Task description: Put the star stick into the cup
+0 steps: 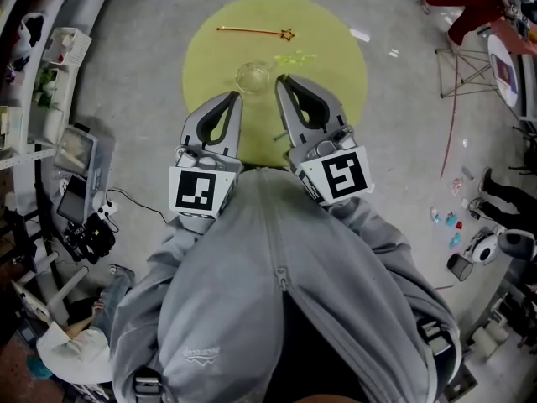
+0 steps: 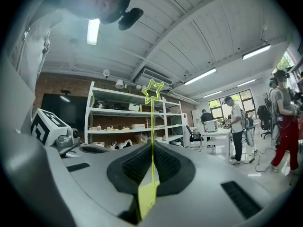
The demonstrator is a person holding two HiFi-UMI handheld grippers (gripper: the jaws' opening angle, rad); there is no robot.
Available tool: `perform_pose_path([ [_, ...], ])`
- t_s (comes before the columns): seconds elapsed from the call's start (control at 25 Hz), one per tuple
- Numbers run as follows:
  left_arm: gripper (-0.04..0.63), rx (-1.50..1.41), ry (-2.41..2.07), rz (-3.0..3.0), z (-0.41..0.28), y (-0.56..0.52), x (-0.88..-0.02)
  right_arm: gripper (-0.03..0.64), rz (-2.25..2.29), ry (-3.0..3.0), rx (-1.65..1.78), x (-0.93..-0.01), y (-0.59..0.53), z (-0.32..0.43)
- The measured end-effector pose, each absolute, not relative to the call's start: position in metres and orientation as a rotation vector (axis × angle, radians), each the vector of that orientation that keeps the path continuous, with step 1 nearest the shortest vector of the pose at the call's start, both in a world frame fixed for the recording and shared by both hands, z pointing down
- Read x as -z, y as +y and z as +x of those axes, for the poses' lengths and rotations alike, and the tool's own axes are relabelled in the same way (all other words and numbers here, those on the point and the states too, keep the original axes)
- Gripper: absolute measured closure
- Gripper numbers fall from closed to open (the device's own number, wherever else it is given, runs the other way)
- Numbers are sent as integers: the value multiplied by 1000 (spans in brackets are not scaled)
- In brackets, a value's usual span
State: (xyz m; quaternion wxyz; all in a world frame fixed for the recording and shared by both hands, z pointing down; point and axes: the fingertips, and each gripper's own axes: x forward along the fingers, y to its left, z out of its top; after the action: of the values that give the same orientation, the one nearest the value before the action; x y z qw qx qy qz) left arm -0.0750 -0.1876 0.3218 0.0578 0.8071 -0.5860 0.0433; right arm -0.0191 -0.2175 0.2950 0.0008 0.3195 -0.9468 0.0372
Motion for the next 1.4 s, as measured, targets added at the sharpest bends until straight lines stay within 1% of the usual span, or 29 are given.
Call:
perform_pose_path([
  [0.4, 578, -110, -1745, 2438, -92, -208, -324, 581, 1030, -2971, -162, -296, -242, -39],
  [0.6, 578, -157, -1742, 2479, -93, -219, -336, 581, 1027, -2966, -193, -307, -254, -47],
  [1.0, 578, -183, -1677, 2415, -105, -246, -401, 581, 1018, -2952, -262, -356, -288, -62],
  [1.4, 578, -348, -1596, 2480, -112, -274, -471, 581, 970, -2949, -303, -421, -317, -81],
])
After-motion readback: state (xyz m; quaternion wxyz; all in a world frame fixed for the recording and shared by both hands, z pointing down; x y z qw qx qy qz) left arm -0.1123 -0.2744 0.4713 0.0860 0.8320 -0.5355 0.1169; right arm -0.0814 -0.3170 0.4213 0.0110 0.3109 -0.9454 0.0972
